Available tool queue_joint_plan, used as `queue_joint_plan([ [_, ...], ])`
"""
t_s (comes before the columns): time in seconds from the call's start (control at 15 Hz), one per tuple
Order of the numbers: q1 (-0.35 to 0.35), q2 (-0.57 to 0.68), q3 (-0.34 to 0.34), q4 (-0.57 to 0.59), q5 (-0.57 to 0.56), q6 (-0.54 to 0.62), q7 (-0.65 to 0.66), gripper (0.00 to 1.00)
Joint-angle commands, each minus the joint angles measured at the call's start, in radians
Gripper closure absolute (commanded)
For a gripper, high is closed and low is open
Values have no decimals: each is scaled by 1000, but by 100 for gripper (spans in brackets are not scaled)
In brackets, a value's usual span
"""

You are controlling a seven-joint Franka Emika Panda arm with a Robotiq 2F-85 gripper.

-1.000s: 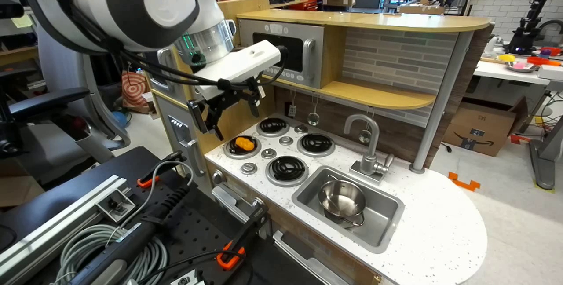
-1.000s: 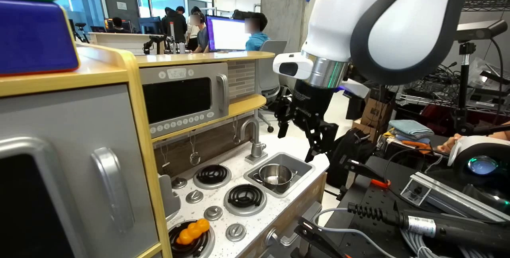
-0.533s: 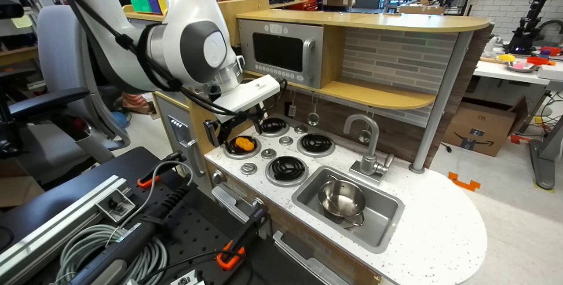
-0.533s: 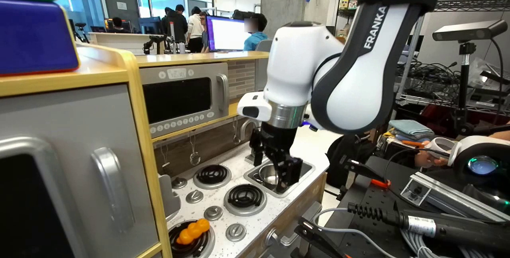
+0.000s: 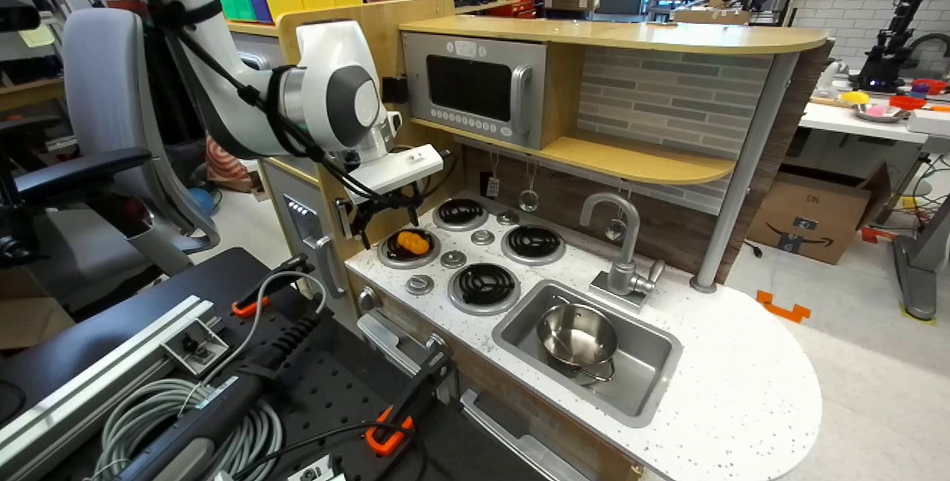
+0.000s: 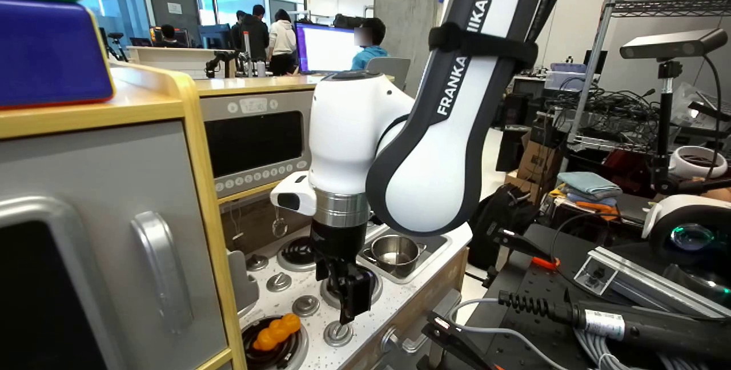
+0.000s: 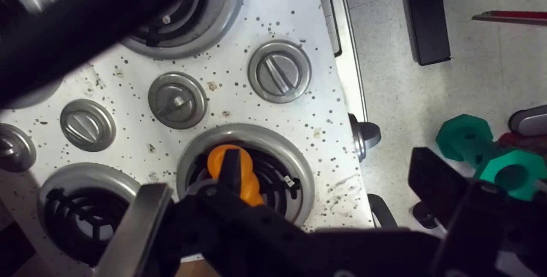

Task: Pick up the toy from the stove and put it in the pot in the sink.

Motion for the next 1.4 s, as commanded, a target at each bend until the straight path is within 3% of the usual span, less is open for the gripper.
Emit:
queue_joint_plan([
  [0.0, -2, -5, -13, -8, -47, 18, 35, 0],
  [0.07, 45, 8, -77, -1, -88, 64, 61, 0],
  [0.2, 70, 43, -125, 31, -144, 59, 67, 0],
  [0.33, 157, 90, -230, 71, -182, 103, 87, 0],
  [0.47, 143, 143, -219, 110, -184, 122, 49, 0],
  [0.73, 101, 246, -149, 215, -191, 140, 91, 0],
  [1.33, 101, 402, -98, 405, -177, 182, 177, 0],
])
